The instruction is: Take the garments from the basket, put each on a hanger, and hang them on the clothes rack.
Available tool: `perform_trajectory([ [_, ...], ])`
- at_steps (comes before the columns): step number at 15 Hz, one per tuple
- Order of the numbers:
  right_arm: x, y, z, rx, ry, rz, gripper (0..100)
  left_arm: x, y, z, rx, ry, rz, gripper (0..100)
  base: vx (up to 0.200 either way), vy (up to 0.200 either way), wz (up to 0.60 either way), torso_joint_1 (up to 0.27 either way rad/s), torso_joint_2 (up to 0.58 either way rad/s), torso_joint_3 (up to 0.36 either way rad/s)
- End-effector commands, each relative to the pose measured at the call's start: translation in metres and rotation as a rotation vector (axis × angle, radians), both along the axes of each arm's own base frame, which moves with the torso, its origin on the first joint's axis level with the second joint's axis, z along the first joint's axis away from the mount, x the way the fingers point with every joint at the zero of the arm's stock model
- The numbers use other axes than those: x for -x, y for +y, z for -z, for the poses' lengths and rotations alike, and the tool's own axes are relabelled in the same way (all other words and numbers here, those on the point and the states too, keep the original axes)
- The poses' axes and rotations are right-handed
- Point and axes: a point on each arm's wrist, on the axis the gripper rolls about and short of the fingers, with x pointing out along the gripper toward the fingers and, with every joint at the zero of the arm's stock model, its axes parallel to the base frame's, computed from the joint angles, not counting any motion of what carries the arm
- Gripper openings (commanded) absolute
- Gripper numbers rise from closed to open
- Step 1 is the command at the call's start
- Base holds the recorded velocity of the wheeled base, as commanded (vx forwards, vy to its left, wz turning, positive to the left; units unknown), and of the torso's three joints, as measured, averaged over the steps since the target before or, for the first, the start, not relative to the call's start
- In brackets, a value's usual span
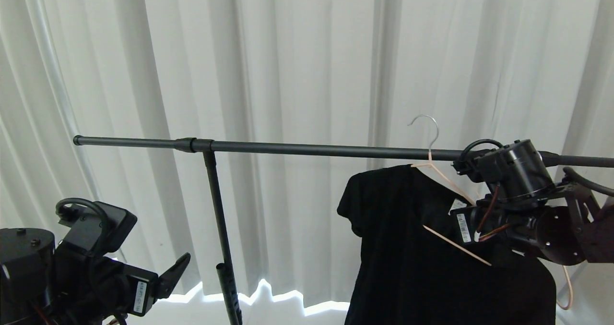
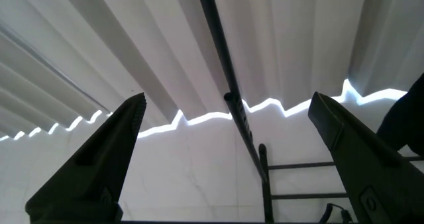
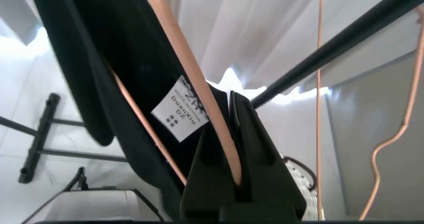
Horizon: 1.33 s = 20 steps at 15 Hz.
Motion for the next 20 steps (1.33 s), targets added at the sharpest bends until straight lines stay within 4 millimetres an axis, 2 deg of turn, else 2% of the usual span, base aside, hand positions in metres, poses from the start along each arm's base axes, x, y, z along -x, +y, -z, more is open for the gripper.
perform_trajectory([
  [1,-0.011,0.007,0.007,0.012,0.019,0.005,0,0.000,0.000,-0.003,0.007,-0.018,0.000,100,0.000,0.000,0.00,0.000,0.00,0.000],
  [6,-0.040,0.020,0.037,0.029,0.053,0.049,0,0.009,0.003,-0.020,0.051,-0.149,0.001,100,0.000,0.000,0.00,0.000,0.00,0.000],
  [7,-0.044,0.022,0.038,0.030,0.044,0.055,0,0.011,0.004,-0.024,0.053,-0.169,0.001,100,0.000,0.000,0.00,0.000,0.00,0.000],
  [12,-0.050,0.028,0.047,0.046,0.063,0.055,0,0.027,0.011,-0.031,0.011,-0.242,0.012,100,0.000,0.000,0.00,0.000,0.00,0.000],
  [20,-0.050,0.038,0.061,0.071,0.095,0.030,0,0.024,0.010,-0.034,-0.011,-0.250,0.019,100,0.000,0.000,0.00,0.000,0.00,0.000],
])
